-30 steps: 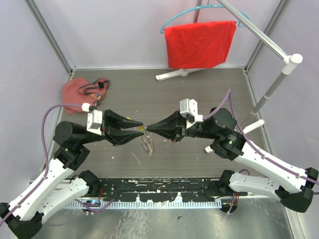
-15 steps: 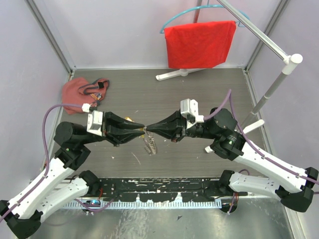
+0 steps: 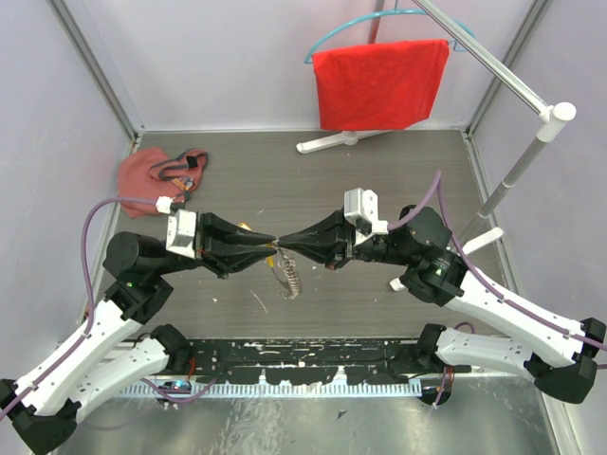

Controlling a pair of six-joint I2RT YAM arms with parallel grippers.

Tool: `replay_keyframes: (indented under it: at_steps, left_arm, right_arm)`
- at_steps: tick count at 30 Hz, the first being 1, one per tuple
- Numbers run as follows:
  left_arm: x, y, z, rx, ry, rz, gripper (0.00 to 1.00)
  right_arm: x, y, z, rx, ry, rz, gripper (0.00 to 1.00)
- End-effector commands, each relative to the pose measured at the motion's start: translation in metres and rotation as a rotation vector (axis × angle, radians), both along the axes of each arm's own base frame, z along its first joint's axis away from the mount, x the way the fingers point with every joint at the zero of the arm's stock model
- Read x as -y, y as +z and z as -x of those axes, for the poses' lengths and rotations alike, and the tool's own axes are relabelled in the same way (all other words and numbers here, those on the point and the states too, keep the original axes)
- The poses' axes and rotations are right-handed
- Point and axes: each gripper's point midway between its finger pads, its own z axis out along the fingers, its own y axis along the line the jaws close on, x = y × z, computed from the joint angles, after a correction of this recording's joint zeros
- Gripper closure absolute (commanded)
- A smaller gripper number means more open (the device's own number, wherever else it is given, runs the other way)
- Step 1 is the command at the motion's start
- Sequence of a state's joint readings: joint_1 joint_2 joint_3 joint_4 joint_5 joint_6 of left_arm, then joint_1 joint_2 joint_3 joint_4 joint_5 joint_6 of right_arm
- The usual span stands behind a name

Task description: Put the keys on the keyring

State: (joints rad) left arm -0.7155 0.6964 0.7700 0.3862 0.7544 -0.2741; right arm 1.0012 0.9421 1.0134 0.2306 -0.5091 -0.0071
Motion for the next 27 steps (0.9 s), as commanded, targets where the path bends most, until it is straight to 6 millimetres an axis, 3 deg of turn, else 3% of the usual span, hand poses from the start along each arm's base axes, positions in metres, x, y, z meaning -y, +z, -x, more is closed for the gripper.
replay_keyframes:
  at_steps: [1, 5, 10, 18, 23, 27]
  left_arm:
    - [-0.005, 0.021, 0.004, 0.033, 0.014, 0.06, 0.74]
    - [-0.005, 0.023, 0.004, 0.027, 0.015, 0.064, 0.74]
    - [-0.007, 0.024, 0.001, 0.016, 0.037, 0.076, 0.52]
    - [-0.009, 0.024, -0.004, 0.012, 0.075, 0.08, 0.5]
    - [-0.013, 0.026, -0.004, 0.023, 0.091, 0.086, 0.44]
    - [-0.013, 0.026, -0.002, 0.026, 0.082, 0.083, 0.47]
  right_arm:
    - [0.006, 0.019, -0.002, 0.045, -0.037, -0.045, 0.99]
    - [0.005, 0.016, -0.006, 0.047, -0.058, -0.032, 0.99]
    - [0.006, 0.012, -0.009, 0.052, -0.08, -0.019, 0.99]
    - [0.009, 0.013, -0.013, 0.055, -0.107, -0.02, 0.99]
    - [0.012, 0.012, -0.02, 0.049, -0.151, -0.019, 0.99]
    - [0.012, 0.012, -0.021, 0.049, -0.154, -0.021, 0.99]
